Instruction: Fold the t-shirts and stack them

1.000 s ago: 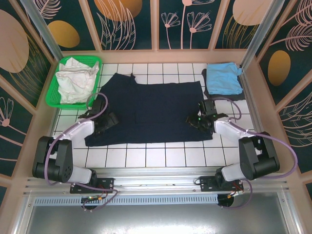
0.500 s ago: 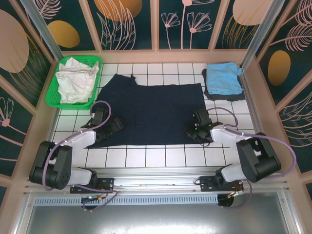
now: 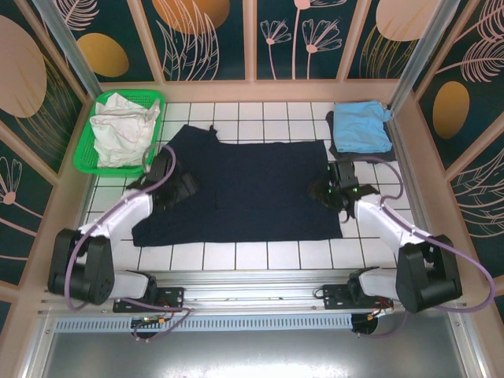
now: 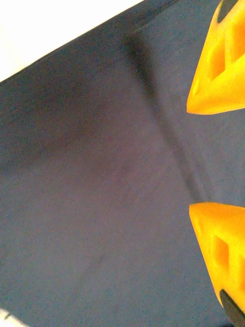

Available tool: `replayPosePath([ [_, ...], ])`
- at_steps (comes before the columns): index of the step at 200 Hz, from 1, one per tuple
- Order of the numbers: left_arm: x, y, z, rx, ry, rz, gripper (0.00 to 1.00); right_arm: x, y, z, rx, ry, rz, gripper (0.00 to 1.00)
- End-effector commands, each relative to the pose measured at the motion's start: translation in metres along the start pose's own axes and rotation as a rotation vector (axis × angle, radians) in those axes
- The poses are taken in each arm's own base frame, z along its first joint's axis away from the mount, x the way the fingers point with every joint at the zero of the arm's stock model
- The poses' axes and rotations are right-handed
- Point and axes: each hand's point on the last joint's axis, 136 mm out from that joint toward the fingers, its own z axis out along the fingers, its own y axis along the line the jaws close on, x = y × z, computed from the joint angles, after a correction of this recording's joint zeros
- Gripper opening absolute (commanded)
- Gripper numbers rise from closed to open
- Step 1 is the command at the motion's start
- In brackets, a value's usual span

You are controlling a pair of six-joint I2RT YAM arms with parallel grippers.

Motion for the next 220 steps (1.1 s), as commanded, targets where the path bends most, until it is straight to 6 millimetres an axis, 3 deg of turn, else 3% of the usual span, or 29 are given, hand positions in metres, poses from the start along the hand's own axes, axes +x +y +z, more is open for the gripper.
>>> replayPosePath([
  [1,-0.068,-0.035,0.005,-0.015,-0.116,0.086,0.98,-0.057,0.041,0.005,-0.058,-0.115,-0.119,0.51],
  [17,-0.110,-0.058,0.029,-0.007,-0.135,0.098,0.98,-0.086,0.051,0.023,-0.013,-0.132,-0.147,0.51],
  [49,-0.185,-0.098,0.077,-0.035,-0.177,0.157,0.81,-0.122,0.046,0.067,0.060,-0.084,-0.171,0.51],
  [63,-0.211,-0.104,0.098,-0.077,-0.201,0.170,0.79,-0.136,0.041,0.081,0.088,-0.085,-0.182,0.51],
  [82,-0.232,-0.110,0.124,-0.097,-0.200,0.180,0.77,-0.151,0.035,0.098,0.107,-0.089,-0.204,0.51],
  [99,-0.232,-0.110,0.149,-0.085,-0.179,0.181,0.73,-0.159,0.026,0.114,0.136,-0.077,-0.224,0.51],
  [135,-0.217,-0.099,0.183,-0.068,-0.183,0.168,0.73,-0.173,0.014,0.141,0.173,-0.067,-0.244,0.51],
  [163,-0.213,-0.088,0.202,-0.077,-0.176,0.140,0.73,-0.182,0.013,0.158,0.187,-0.077,-0.271,0.51],
  [220,-0.205,-0.082,0.229,-0.046,-0.153,0.094,0.62,-0.194,0.002,0.186,0.253,-0.073,-0.290,0.51],
])
